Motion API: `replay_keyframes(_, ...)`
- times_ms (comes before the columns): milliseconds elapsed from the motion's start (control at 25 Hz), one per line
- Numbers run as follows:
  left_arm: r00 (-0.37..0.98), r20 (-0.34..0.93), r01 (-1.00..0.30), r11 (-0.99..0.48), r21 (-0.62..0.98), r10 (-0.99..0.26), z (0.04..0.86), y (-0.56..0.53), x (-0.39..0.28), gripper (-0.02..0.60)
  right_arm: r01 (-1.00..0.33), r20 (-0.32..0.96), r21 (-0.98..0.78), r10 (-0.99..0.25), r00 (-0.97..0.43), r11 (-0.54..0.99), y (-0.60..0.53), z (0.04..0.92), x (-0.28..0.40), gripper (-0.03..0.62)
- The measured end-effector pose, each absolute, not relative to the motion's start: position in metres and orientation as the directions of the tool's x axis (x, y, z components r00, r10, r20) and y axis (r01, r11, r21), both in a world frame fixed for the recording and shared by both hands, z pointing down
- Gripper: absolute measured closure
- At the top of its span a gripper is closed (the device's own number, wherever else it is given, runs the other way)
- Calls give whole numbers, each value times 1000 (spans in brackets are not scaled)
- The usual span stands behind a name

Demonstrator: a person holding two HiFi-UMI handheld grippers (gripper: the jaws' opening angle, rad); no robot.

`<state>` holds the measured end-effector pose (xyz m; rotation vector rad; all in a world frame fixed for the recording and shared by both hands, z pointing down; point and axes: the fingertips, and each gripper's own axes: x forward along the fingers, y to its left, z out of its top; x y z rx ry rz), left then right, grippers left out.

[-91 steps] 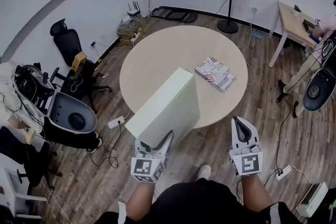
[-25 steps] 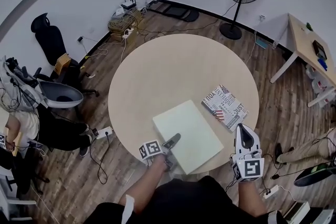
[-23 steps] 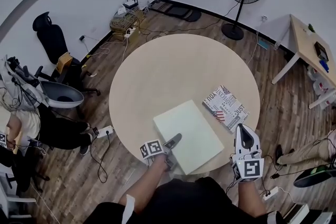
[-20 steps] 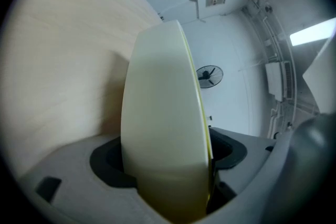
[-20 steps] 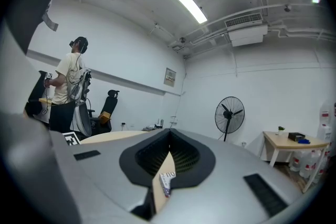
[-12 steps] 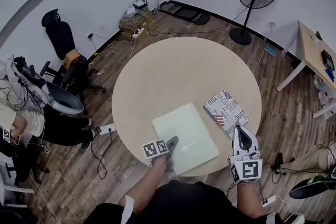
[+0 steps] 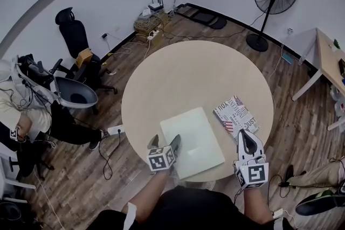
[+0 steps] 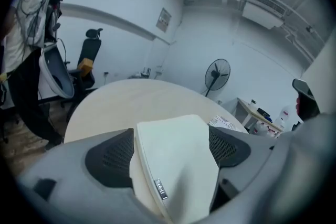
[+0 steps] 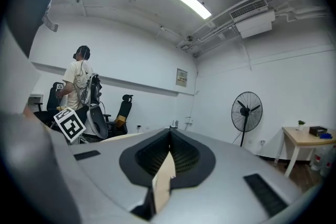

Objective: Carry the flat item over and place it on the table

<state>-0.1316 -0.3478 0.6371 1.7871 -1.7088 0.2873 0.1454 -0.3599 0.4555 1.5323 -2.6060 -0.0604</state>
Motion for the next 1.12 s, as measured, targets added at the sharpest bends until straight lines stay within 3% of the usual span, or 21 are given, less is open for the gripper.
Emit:
replay_keyframes(200, 77, 412, -992, -30, 119, -908, 568, -344, -123, 153, -852, 75, 86, -857, -511, 516, -362, 456, 143, 597)
replay_keyframes(280, 57, 345, -997, -38, 64, -937, 546, -341, -123, 181, -847, 74, 91, -852, -519, 524, -365, 456, 139, 597)
replay_keyframes(320, 41, 313, -999, -28, 45, -949, 536, -339, -124, 247, -843, 73, 94, -848, -525, 530, -366, 455, 136, 597)
replay_keyframes(360, 25, 284, -999, -16, 34, -959, 528, -337, -126, 361, -838, 72, 96, -843, -533, 537, -367, 454, 134, 597)
replay_keyframes(480, 27, 232, -998, -13, 62, -972, 512, -332, -126, 540, -822, 65, 81, -826, -560, 563, -368, 452, 127, 597)
replay_keyframes(520, 43, 222, -997, -27, 72, -974, 507, -331, -124, 562, -817, 64, 76, -820, -569, 572, -368, 450, 125, 597)
replay_keyframes(1120, 47, 122, -999, -45, 23, -991, 467, -321, -126, 574, -783, 56, 129, -793, -607, 608, -376, 433, 99, 597)
